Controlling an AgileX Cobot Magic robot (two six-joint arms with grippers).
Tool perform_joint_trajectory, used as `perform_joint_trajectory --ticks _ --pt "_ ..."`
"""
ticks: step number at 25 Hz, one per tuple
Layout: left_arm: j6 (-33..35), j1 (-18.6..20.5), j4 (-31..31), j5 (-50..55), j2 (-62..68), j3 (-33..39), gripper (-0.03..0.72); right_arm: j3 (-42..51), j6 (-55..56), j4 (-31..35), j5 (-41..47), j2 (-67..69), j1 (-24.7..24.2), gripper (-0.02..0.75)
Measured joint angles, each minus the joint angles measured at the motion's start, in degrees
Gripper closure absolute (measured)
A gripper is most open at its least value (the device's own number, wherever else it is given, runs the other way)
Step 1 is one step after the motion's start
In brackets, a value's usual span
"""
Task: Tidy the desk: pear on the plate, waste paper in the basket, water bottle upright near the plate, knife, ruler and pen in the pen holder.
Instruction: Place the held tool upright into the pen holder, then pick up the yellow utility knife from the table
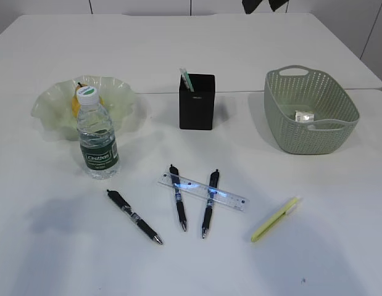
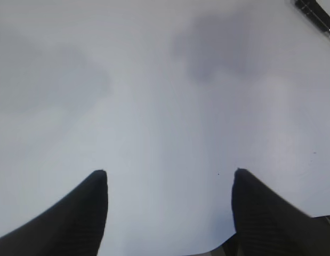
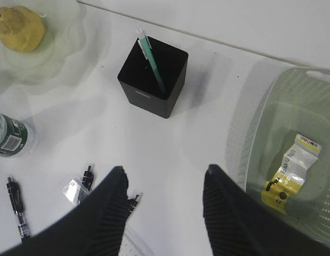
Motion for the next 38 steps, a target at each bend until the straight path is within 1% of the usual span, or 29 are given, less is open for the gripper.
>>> perform_joint_trajectory --ticks 4,7,15,23,27,29,34,38 --pt "0.00 0.00 0.00 0.00 0.00 0.00 0.178 1.52 0.97 -0.23 0.22 -2.66 0.00 0.391" --pt "0.00 0.00 0.00 -0.14 0.00 0.00 0.178 5.74 1.18 -0.37 0.22 -5.58 0.00 0.391" --pt "0.00 0.00 0.00 -0.17 0.00 0.00 0.178 26.74 2.72 -1.47 0.22 -13.11 0.00 0.391" --pt "0.00 0.00 0.00 -0.51 0.00 0.00 0.178 50.28 7.11 1.52 -1.23 -13.86 0.00 0.391" --pt "0.00 0.00 0.00 -0.82 0.00 0.00 0.178 59.32 15.26 2.40 -10.06 -13.86 0.00 0.391" --pt "0.00 0.00 0.00 -1.07 0.00 0.00 0.178 61.70 21.57 2.89 -14.46 -13.86 0.00 0.391" --pt "0.00 0.00 0.00 -1.87 0.00 0.00 0.178 62.50 38.08 3.03 -22.45 -13.86 0.00 0.391" --pt "0.00 0.00 0.00 -2.03 0.00 0.00 0.178 62.50 53.00 0.67 -24.63 -13.86 0.00 0.391"
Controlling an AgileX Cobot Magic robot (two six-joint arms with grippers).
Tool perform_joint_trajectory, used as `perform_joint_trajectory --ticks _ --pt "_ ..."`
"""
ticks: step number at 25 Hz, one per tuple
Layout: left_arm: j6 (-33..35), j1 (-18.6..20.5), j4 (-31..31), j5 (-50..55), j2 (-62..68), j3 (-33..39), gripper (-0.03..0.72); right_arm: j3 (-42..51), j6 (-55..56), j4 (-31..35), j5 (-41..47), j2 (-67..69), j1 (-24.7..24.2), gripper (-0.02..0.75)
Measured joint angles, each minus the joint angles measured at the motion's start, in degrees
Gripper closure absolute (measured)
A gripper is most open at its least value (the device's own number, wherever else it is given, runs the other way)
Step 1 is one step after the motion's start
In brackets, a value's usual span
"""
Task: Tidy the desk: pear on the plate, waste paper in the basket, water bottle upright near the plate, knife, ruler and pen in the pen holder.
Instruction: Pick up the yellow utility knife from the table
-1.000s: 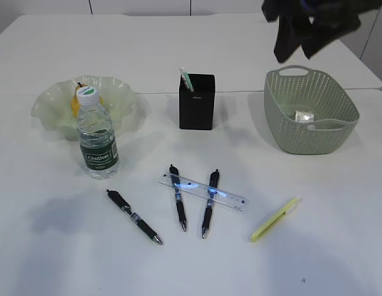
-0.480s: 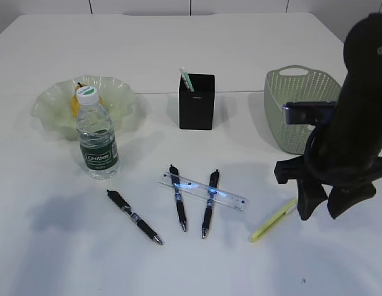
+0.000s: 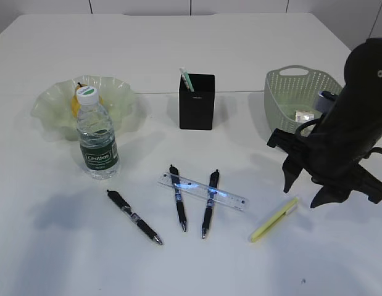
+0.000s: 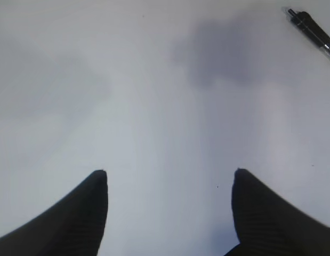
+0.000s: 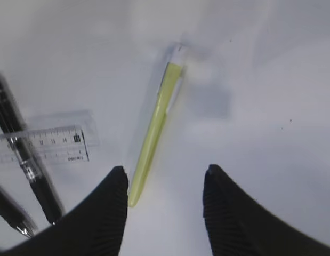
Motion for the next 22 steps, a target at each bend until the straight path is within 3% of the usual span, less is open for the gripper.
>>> perform_joint_trajectory --ticks 5,22 --pt "0.00 0.00 0.00 0.00 0.00 0.00 0.178 0.00 9.34 -0.66 0.10 2.93 0.00 0.391" --pt "0.00 0.00 -0.10 -0.10 0.00 0.00 0.178 -4.12 11.69 2.38 -0.72 12.98 -1.11 0.391"
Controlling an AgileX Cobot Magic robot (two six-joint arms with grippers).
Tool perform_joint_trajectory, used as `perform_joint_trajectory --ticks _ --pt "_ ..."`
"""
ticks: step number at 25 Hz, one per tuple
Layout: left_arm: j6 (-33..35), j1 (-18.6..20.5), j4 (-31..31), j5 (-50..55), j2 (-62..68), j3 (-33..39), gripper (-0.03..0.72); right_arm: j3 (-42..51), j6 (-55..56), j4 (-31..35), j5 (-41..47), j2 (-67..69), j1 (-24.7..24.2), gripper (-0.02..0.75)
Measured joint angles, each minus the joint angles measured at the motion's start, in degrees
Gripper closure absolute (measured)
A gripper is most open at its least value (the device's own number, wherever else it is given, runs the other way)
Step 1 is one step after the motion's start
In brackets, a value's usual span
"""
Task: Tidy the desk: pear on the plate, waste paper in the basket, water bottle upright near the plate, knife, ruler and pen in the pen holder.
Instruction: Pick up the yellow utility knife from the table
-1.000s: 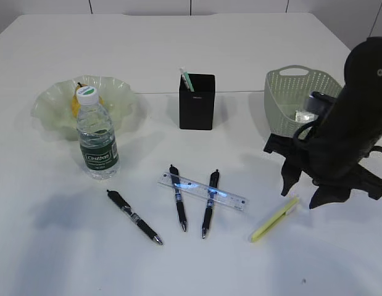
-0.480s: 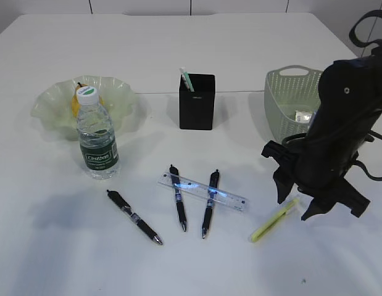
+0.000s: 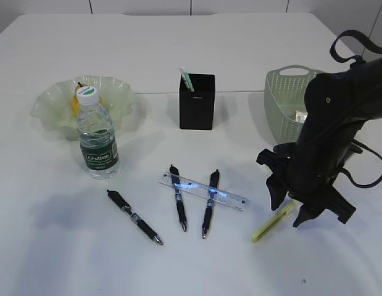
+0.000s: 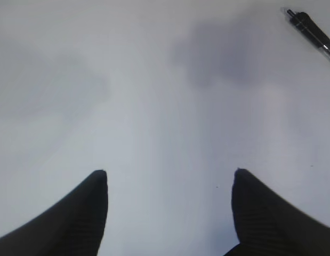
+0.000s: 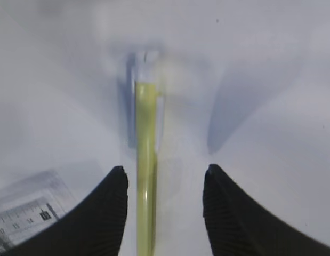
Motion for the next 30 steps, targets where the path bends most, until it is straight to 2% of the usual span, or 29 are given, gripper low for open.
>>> perform_joint_trajectory --ticks 9,30 --pt "0.00 0.00 0.00 -1.48 0.00 0.00 0.178 -1.10 -1.19 0.14 -0.47 0.48 -4.39 0.391" --pt "0.00 0.00 0.00 -2.16 0.00 0.00 0.178 -6.85 -3.58 0.37 0.89 5.62 -4.73 0.391"
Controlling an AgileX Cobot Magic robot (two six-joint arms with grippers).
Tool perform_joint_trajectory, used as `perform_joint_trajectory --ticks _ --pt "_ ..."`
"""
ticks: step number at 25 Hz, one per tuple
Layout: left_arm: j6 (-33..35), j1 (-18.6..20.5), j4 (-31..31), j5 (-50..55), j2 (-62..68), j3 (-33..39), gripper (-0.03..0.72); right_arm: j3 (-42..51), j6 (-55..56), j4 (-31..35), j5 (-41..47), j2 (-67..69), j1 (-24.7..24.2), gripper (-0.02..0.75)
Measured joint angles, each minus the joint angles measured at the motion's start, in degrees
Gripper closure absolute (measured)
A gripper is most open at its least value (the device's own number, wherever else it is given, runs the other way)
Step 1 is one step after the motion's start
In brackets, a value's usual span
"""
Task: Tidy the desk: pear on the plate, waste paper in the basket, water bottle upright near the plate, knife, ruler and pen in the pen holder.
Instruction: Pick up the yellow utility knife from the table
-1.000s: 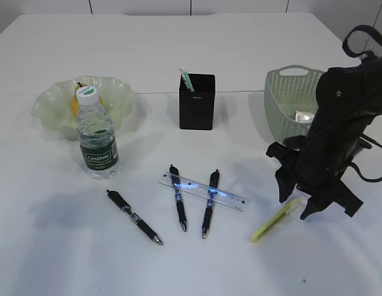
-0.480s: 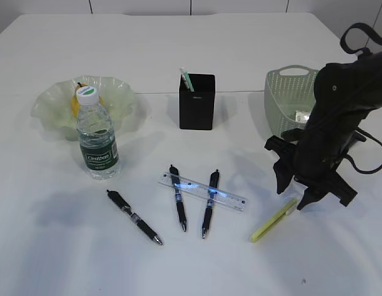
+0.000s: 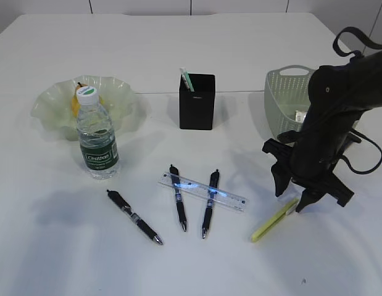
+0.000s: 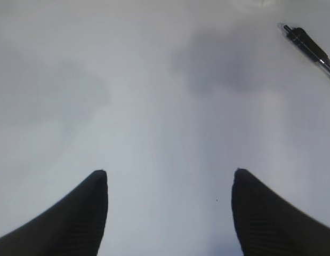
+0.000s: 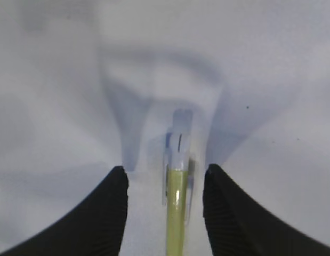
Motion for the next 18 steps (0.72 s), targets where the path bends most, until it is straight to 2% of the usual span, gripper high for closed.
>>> perform_joint_trajectory --ticks 7,12,18 --pt "0.00 0.00 0.00 -0.62 0.00 0.00 0.178 0.00 -0.49 -0.10 0.40 0.00 0.00 0.393" --pt "0.00 0.00 0.00 -0.71 0.00 0.00 0.178 0.00 -0.88 -0.20 0.52 0.00 0.00 0.447" --pt "0.00 0.00 0.00 -0.82 0.00 0.00 0.178 0.00 -0.88 -0.20 0.52 0.00 0.00 0.472"
